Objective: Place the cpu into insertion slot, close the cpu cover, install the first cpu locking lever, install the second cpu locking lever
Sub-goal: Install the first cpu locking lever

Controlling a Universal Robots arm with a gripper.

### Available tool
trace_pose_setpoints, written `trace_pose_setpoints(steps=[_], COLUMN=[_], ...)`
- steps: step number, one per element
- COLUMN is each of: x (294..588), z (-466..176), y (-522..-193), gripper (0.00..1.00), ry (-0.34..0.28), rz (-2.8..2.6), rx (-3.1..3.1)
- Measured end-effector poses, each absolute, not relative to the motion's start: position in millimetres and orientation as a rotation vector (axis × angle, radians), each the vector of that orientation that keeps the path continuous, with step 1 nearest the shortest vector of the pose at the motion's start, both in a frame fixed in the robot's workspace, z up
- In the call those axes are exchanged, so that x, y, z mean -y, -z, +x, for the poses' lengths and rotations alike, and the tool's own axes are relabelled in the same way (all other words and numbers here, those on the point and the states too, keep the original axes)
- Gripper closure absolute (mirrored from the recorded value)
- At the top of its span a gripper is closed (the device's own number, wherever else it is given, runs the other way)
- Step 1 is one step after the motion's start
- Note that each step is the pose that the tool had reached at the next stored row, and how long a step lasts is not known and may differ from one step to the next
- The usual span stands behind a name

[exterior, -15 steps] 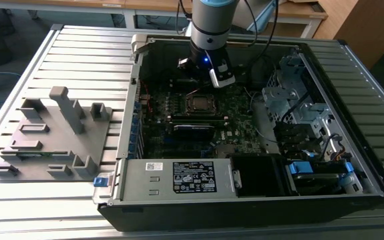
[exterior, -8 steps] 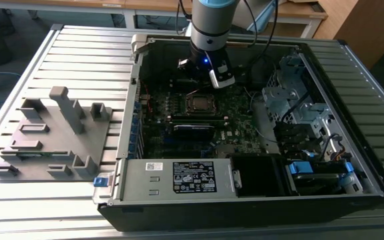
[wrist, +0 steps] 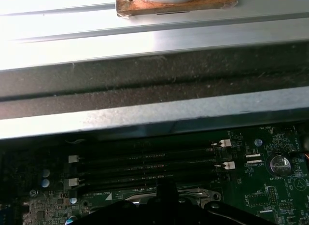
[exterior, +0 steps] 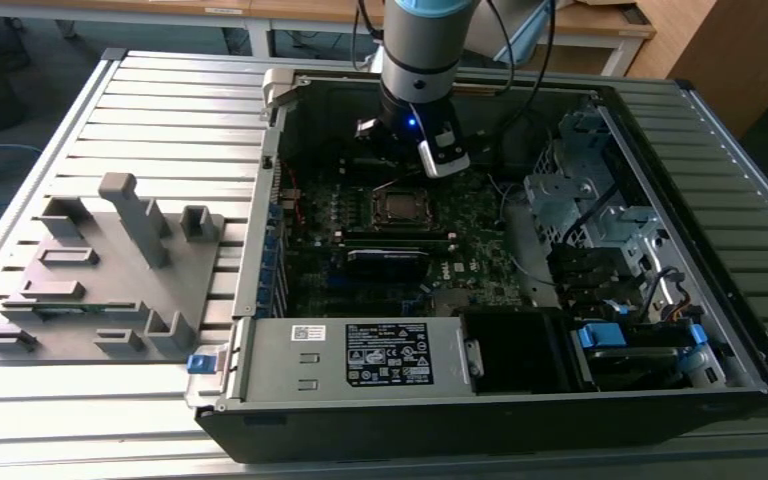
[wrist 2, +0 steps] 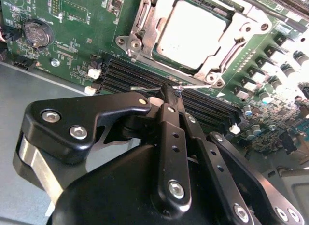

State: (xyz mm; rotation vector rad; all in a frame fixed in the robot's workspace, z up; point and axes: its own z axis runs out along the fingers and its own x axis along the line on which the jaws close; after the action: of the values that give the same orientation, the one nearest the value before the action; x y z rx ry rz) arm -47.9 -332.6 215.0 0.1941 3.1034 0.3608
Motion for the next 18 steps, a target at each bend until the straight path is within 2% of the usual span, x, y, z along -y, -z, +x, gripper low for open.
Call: trace_pose_setpoints(steps=[18], x=[332.6], z=[-47.9], y=[-211.2], gripper=[0.90], ry=[-0.367], rz=[0.191], rx=[-3.093])
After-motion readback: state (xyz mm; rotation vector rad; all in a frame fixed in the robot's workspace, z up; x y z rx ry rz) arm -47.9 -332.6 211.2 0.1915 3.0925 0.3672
